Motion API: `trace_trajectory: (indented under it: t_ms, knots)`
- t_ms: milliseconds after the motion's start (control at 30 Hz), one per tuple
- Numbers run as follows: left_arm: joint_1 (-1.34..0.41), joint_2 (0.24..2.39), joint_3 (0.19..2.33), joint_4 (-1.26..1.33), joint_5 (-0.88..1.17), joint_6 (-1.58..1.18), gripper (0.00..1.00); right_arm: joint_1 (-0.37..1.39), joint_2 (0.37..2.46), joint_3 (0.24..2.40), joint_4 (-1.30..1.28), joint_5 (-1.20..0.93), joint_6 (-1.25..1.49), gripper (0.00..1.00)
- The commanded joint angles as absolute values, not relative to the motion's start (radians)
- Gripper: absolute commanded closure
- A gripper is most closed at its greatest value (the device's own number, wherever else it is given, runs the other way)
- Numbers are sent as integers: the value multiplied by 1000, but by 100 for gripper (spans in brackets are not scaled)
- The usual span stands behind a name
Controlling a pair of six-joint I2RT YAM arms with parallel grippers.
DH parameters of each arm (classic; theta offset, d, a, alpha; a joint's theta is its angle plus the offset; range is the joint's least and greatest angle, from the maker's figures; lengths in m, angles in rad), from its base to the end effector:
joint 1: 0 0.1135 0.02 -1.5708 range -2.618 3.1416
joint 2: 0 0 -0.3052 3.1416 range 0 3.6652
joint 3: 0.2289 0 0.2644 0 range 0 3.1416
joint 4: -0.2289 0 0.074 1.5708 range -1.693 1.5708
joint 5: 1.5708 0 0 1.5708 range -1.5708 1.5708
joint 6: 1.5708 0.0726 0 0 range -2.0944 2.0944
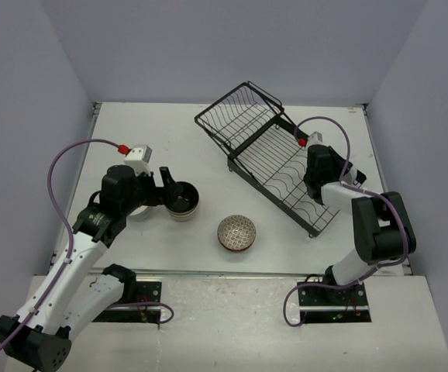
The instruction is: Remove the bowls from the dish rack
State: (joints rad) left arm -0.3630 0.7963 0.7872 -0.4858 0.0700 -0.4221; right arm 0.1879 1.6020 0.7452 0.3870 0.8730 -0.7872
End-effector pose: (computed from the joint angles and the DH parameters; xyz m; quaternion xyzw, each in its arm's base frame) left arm 0.1790 -0.0734 0.3198 -0.0074 0.8584 -0.2237 0.4616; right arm 0.3553 0.0109 0.2086 -0.1664 0.7860 -0.4842 0.3466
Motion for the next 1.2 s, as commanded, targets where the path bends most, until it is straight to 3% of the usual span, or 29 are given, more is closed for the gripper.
trace_trajectory:
  t_ms: [0, 33, 67, 100, 500, 1167]
  knots:
    - [-370, 785, 779, -445, 61, -387, 0, 201, 1606, 765, 425, 830, -758, 86]
    - [-370, 785, 779, -446, 61, -387, 0, 201, 1608, 767, 425, 833, -758, 89]
    - [-370, 785, 779, -446, 61, -385, 0, 201, 1606, 769, 423, 833, -759, 99]
    - [-370, 785, 779, -446, 61, -385, 0, 202, 1606, 770, 419, 834, -758, 100]
    - [-370, 785, 779, -445, 61, -385, 0, 207, 1539, 747, 462, 850, -735, 100]
    - [-370, 793, 781, -445, 55, -385, 0, 161, 1404, 700, 339, 710, -384, 100]
